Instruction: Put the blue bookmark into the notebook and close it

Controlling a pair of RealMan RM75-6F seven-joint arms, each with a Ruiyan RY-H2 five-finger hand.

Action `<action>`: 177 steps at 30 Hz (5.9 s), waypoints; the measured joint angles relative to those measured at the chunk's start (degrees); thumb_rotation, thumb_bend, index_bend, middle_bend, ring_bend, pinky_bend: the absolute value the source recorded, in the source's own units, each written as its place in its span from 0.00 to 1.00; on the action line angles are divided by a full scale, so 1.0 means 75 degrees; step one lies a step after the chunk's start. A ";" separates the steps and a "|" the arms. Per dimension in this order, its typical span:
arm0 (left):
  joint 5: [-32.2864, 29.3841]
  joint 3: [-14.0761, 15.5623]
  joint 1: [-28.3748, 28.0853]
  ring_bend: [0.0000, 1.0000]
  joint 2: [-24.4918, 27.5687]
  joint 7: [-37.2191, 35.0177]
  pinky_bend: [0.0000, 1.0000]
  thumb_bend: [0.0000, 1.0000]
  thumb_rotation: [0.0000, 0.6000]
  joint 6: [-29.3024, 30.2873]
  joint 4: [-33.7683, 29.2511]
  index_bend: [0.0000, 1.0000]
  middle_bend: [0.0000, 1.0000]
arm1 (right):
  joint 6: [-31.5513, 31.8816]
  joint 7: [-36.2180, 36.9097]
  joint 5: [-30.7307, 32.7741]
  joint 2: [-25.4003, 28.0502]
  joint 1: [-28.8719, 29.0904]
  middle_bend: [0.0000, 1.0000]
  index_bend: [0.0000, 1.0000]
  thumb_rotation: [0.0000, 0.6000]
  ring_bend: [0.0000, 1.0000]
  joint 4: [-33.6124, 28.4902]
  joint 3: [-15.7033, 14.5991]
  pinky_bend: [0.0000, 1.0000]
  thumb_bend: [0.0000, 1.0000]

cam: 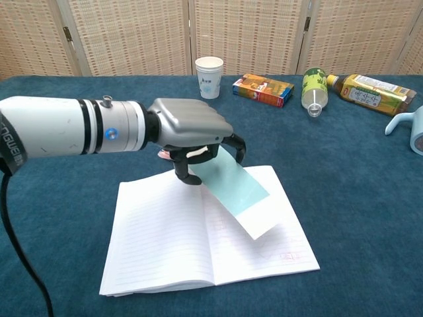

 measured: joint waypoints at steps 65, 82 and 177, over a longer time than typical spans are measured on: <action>0.0054 0.1007 0.0343 0.76 0.0432 0.2247 0.89 0.42 1.00 0.0526 -0.2068 0.17 0.74 | 0.0240 0.0102 -0.0178 -0.0065 -0.0191 0.29 0.17 1.00 0.27 0.0060 -0.0044 0.23 0.25; -0.2284 0.0902 -0.0557 0.86 -0.0255 0.3995 0.97 0.64 1.00 0.0448 -0.2336 0.16 0.88 | 0.0207 0.0184 -0.0107 -0.0061 -0.0223 0.29 0.17 1.00 0.27 0.0130 -0.0051 0.23 0.26; -0.3246 0.2323 -0.1047 0.84 0.0277 0.4316 0.96 0.64 1.00 0.2410 -0.3645 0.23 0.88 | 0.0309 0.0453 -0.0232 -0.0114 -0.0316 0.29 0.17 1.00 0.27 0.0334 -0.0070 0.23 0.25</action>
